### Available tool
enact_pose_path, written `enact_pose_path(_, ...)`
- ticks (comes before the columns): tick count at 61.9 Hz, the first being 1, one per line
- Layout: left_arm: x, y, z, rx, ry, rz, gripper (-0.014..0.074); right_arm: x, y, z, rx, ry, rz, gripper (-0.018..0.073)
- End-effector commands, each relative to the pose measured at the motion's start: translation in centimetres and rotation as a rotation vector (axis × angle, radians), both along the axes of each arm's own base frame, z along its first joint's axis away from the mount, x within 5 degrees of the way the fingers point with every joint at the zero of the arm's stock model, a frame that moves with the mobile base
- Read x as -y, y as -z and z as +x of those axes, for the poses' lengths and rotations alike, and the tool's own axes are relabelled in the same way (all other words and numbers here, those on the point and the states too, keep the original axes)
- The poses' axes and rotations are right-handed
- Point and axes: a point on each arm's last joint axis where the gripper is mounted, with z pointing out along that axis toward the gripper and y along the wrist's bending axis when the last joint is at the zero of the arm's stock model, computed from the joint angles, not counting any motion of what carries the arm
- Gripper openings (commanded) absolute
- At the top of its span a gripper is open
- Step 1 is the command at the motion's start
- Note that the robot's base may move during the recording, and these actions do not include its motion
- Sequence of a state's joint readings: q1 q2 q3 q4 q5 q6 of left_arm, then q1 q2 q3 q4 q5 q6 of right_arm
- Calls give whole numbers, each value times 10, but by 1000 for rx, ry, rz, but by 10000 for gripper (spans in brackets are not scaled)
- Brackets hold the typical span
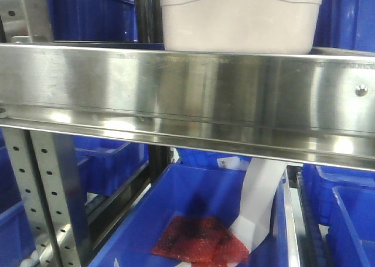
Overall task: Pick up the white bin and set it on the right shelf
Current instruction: 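Open both grippers and release the bin on the shelf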
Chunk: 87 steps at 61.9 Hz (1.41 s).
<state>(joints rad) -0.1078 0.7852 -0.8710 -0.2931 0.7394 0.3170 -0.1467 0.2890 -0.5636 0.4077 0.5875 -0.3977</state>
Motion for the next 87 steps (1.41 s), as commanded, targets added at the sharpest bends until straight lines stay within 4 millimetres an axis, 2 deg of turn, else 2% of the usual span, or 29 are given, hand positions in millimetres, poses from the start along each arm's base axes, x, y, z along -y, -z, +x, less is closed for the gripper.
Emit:
enact_pose_path(1,-5,-4,-19,225,-54,-71,-118,2,-10,-10,167,48,10,76)
enact_pose_path(12,-14,17,-55,451,-116,-110,-118,3,-11,-25,292,74,6,76)
enact_pose_path(22,-18,24,-73,554,-135,-125,-119,4,-15,-27,339,89,7,76)
enact_pose_path(63,-18,24,-75,554,-133,-125,-119,3,-14,-27,328,85,7,76)
enact_pose_path(68,-19,27,-74,556,-133,-75,-118,3,-14,-27,328,85,7,76)
enact_pose_path(78,-23,51,-74,572,-184,-100,-118,3,-14,-27,328,85,7,76)
enact_pose_path(83,-25,71,-75,607,-200,-108,-118,3,-14,-27,328,85,7,76)
enact_pose_path(87,-26,96,-76,627,-213,-129,-118,3,-14,-27,328,85,7,76)
